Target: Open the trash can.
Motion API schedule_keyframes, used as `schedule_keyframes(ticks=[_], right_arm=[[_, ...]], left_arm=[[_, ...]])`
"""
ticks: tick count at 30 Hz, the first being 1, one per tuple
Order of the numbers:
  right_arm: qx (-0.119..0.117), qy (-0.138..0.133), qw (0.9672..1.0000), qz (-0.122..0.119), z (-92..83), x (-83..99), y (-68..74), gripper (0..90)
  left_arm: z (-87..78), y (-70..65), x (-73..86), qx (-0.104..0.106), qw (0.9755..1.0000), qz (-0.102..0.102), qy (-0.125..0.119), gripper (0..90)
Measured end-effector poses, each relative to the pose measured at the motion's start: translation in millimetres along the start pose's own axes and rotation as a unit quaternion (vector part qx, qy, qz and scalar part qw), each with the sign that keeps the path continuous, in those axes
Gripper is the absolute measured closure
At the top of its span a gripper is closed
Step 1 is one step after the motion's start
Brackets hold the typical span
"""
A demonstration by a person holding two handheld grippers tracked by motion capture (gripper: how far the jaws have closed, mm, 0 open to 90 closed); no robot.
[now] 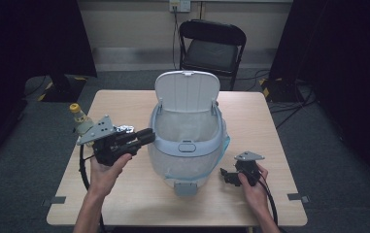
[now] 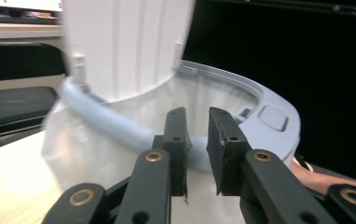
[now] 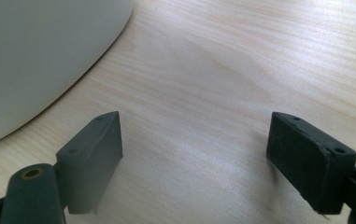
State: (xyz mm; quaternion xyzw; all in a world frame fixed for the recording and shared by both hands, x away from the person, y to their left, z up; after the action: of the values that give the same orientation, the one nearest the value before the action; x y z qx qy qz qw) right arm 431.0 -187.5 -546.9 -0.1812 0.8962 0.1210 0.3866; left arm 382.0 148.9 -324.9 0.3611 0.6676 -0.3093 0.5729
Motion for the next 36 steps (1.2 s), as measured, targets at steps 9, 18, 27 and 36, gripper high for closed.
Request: schedule_keyframes(ticks=[9, 18, 27, 36], right_arm=[[0.000, 0.000, 1.0000, 0.000, 0.0, 0.0, 0.0, 17.3], [0.001, 0.000, 1.0000, 0.001, 0.1, -0.1, 0.2, 17.1], [0.002, 0.000, 1.0000, 0.002, 0.2, 0.0, 0.3, 17.0], [0.002, 0.000, 1.0000, 0.002, 0.2, 0.0, 0.3, 16.9]], left_arm=[[-24.3, 51.0, 57.6, -0.068, 0.9955, -0.030, 0.060, 72.0], [-39.4, 90.1, 122.3, -0.115, 0.9826, -0.088, 0.116, 70.7], [-36.8, 134.1, 179.4, -0.163, 0.9650, -0.124, 0.163, 77.0], [-34.8, 152.0, 212.8, -0.208, 0.9449, -0.117, 0.224, 72.0]])
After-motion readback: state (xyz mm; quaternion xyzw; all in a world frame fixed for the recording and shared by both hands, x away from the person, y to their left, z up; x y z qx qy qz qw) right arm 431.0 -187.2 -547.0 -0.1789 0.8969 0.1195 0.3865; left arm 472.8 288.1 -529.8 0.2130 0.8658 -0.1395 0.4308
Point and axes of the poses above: each handheld gripper's, and its own axes: z roughly forward along the jaws, x roughly out of its underside, y roughly to its left, the point moved 7 cm from there along z, roughly forward along the jaws, and after that the axes turned 7 degrees about z, right-handed, at the moved point
